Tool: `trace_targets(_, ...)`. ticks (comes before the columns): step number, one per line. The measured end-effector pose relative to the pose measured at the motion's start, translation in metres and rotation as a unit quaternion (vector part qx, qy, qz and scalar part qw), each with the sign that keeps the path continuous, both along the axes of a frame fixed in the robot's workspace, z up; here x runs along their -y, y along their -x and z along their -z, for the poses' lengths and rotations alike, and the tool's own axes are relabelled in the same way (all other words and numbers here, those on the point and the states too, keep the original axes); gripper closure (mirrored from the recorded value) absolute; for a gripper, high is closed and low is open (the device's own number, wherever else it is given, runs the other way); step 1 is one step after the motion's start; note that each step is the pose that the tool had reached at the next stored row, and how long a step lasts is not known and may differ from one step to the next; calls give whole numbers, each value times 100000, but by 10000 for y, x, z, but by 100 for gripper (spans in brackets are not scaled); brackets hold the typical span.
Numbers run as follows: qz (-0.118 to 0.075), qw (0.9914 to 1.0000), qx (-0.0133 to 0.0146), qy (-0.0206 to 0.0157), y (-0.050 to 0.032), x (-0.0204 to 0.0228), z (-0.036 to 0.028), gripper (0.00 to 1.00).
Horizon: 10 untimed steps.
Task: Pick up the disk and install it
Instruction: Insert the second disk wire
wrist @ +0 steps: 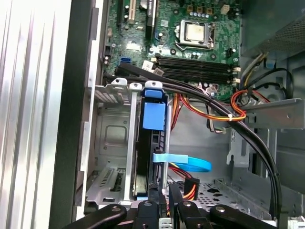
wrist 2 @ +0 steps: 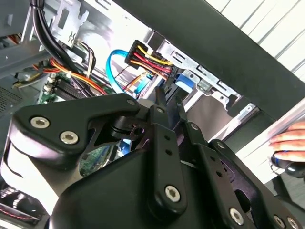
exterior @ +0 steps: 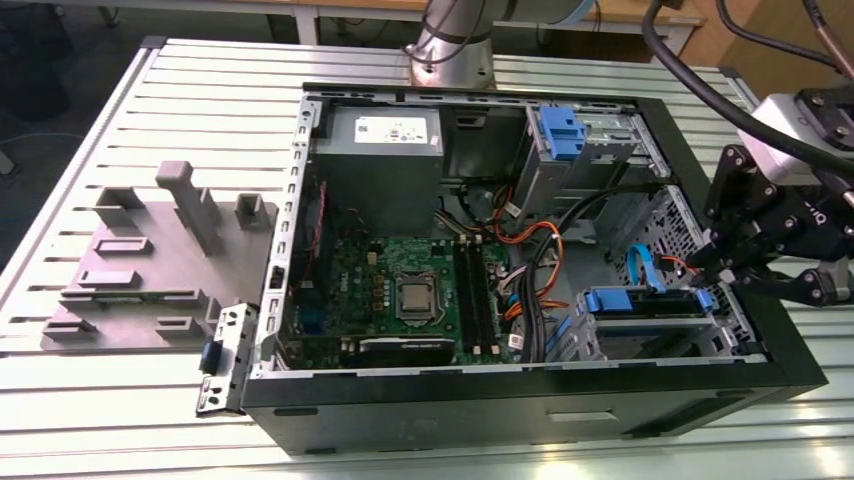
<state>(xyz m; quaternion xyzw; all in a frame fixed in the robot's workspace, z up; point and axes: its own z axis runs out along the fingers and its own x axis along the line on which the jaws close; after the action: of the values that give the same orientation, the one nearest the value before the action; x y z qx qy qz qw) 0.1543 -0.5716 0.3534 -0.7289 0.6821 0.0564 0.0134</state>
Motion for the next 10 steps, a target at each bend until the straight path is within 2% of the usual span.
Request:
trace_targets(4,-860,99996,1,-2,-27,0,38,77)
trace_targets(10,-1094,99994,1,-3,-42,0,101,77)
